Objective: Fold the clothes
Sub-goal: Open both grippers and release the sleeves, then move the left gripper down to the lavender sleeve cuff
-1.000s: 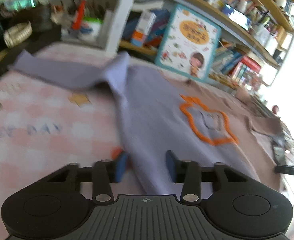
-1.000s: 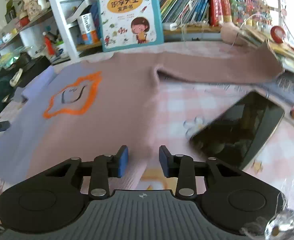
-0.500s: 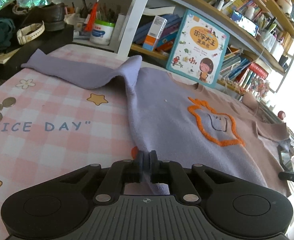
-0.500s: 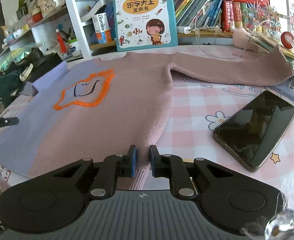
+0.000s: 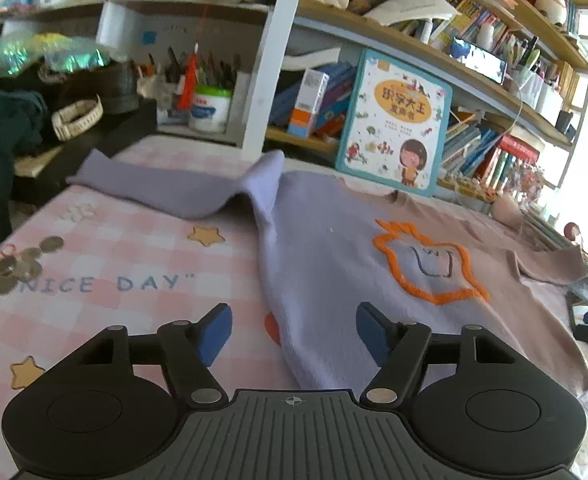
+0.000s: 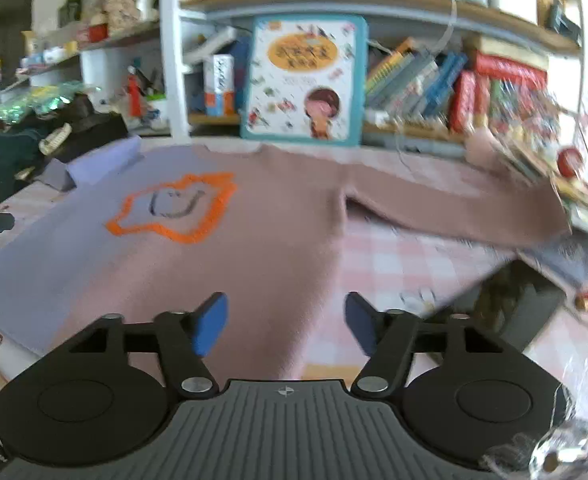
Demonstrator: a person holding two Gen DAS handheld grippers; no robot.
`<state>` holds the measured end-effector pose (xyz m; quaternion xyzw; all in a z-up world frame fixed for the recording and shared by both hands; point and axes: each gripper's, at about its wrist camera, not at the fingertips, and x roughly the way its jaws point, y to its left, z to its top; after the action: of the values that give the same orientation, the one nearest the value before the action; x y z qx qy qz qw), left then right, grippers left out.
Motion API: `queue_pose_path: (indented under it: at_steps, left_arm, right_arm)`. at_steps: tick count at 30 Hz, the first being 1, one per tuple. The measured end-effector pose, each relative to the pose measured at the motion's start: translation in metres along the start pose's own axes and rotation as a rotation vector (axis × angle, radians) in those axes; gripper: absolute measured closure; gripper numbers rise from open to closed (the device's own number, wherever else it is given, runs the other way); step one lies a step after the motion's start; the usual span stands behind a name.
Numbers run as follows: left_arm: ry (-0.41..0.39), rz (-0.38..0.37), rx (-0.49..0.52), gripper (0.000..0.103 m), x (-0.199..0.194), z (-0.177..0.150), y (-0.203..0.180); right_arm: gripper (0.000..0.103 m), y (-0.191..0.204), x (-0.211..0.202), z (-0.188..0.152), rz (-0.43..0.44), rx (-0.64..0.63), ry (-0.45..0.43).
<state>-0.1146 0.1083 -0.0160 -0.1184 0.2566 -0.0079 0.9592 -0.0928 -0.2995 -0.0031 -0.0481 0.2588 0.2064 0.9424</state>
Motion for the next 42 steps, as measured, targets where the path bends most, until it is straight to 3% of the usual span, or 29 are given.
queue_pose_path:
  at_steps: [2, 13, 21, 28, 38, 42]
  left_arm:
    - [-0.009, 0.009, -0.006, 0.024, -0.002, 0.001, 0.000]
    - [-0.078, 0.117, -0.022, 0.017, -0.011, 0.011, 0.004]
    - [-0.098, 0.188, 0.098, 0.013, 0.003, 0.028, -0.005]
    - [-0.107, 0.266, 0.150, 0.012, 0.029, 0.054, 0.008]
    - [-0.063, 0.367, -0.017, 0.014, 0.075, 0.088, 0.081]
    - [-0.027, 0.344, -0.179, 0.028, 0.095, 0.103, 0.117]
  right_arm:
    - [0.025, 0.006, 0.004, 0.005, 0.022, -0.027, -0.027]
    - [0.013, 0.030, 0.039, 0.030, 0.166, -0.164, -0.129]
    - [0.008, 0.028, 0.063, 0.036, 0.237, -0.187, -0.167]
    - [0.007, 0.028, 0.075, 0.033, 0.280, -0.202, -0.143]
    - [0.003, 0.040, 0.083, 0.031, 0.283, -0.266, -0.083]
    - [0.003, 0.049, 0.088, 0.029, 0.292, -0.322, -0.046]
